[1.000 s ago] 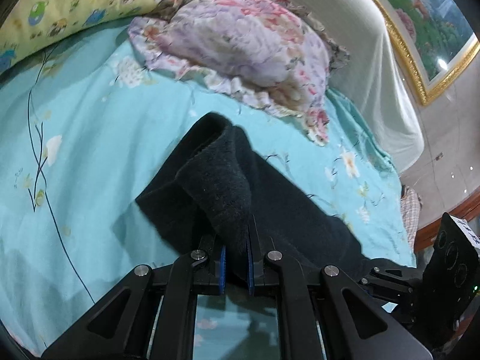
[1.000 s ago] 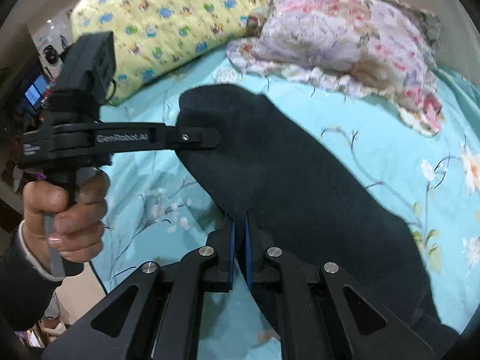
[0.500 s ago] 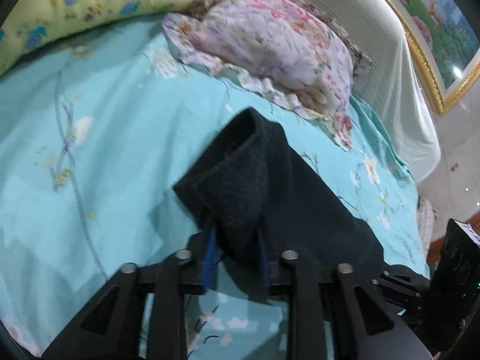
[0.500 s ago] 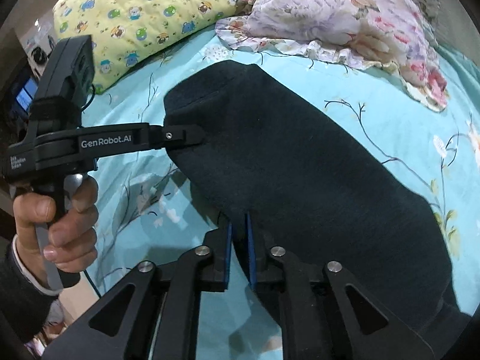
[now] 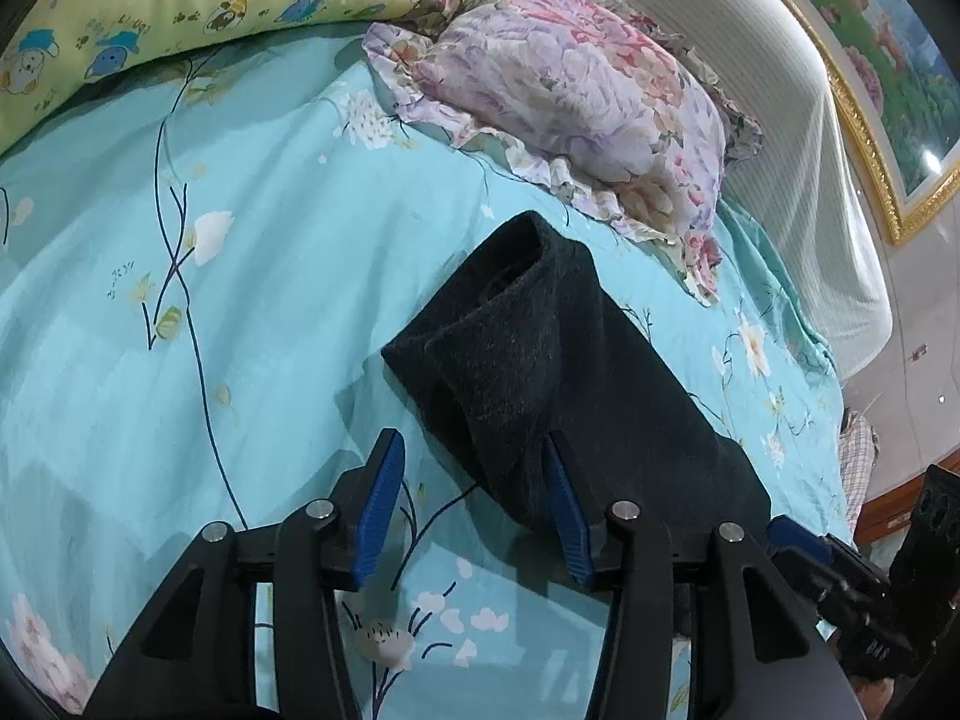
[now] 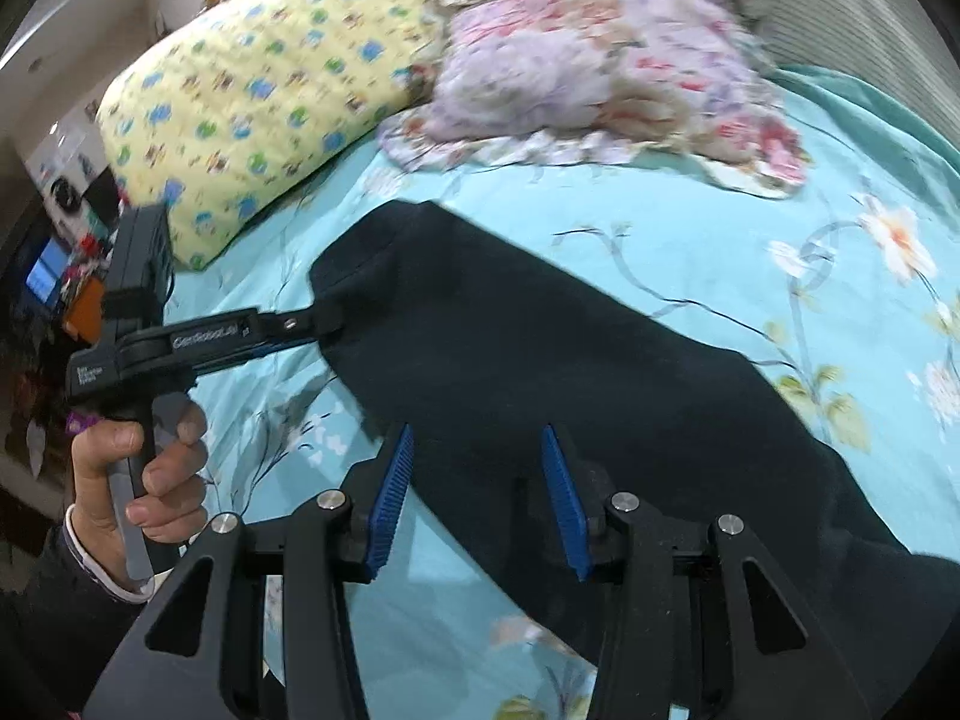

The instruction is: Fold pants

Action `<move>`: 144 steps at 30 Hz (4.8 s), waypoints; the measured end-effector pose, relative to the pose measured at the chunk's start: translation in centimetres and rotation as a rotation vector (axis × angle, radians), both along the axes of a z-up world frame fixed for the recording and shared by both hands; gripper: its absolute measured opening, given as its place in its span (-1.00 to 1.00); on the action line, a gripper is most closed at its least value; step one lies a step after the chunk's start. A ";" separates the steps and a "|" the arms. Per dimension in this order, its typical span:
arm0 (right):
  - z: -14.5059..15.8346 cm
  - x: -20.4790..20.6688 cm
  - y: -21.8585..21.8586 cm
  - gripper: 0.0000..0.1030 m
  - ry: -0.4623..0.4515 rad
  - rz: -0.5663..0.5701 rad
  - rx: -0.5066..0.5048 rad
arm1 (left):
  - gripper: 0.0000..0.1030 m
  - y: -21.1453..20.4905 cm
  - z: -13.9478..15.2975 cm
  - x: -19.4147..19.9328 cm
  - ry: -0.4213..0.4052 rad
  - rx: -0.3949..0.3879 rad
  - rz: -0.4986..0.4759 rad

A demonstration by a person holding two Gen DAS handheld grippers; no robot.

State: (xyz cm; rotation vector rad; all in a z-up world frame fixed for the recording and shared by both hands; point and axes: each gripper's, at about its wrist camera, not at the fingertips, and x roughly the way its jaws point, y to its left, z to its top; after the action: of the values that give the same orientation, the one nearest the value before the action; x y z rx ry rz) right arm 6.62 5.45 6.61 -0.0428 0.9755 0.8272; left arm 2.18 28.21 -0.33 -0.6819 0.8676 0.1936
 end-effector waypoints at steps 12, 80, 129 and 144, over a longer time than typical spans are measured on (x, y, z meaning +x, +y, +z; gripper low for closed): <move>-1.2 4.3 -6.8 -0.10 0.044 -0.174 0.014 | 0.04 0.2 -1.3 1.9 0.039 -0.032 -0.021; -2.8 -0.7 -18.6 0.11 -0.013 -0.360 0.186 | 0.20 -8.5 6.0 -0.5 -0.169 0.169 -0.193; -9.8 -5.2 -40.9 -0.76 0.146 -1.085 0.473 | 0.40 -43.7 3.7 15.4 -0.038 0.247 -1.000; -11.2 -7.3 -43.9 -0.79 0.132 -1.005 0.598 | -0.05 -58.5 -0.5 20.6 0.135 0.133 -1.430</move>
State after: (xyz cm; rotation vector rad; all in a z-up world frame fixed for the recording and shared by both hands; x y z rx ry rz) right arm -0.69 -38.42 -4.63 0.9545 0.6994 0.1496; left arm 22.74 -30.25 -0.83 0.1870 1.2687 -0.9850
